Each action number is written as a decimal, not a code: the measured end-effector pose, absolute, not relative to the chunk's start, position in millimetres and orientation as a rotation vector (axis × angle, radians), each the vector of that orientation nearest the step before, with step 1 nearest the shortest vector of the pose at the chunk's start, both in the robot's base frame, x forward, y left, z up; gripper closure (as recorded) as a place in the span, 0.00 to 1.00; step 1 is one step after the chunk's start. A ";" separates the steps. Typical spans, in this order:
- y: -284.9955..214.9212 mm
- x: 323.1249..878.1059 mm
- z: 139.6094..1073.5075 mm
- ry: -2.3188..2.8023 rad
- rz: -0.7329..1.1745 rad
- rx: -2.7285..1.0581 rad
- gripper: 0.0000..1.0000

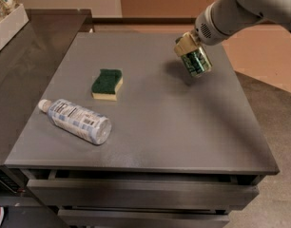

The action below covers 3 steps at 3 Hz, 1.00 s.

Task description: Place green can upright

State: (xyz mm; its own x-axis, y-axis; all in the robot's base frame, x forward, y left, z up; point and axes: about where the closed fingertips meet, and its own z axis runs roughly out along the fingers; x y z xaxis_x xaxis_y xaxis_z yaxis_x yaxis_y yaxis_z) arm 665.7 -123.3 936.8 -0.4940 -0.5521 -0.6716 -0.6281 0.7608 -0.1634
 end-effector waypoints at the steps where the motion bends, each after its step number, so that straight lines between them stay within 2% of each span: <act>1: -117.3 656.2 926.4 2.085 0.218 -0.857 1.00; 3: -104.3 686.4 980.6 1.676 0.311 -0.756 1.00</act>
Offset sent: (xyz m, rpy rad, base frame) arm 0.0314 0.0121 0.0779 0.4212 -0.6236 0.0929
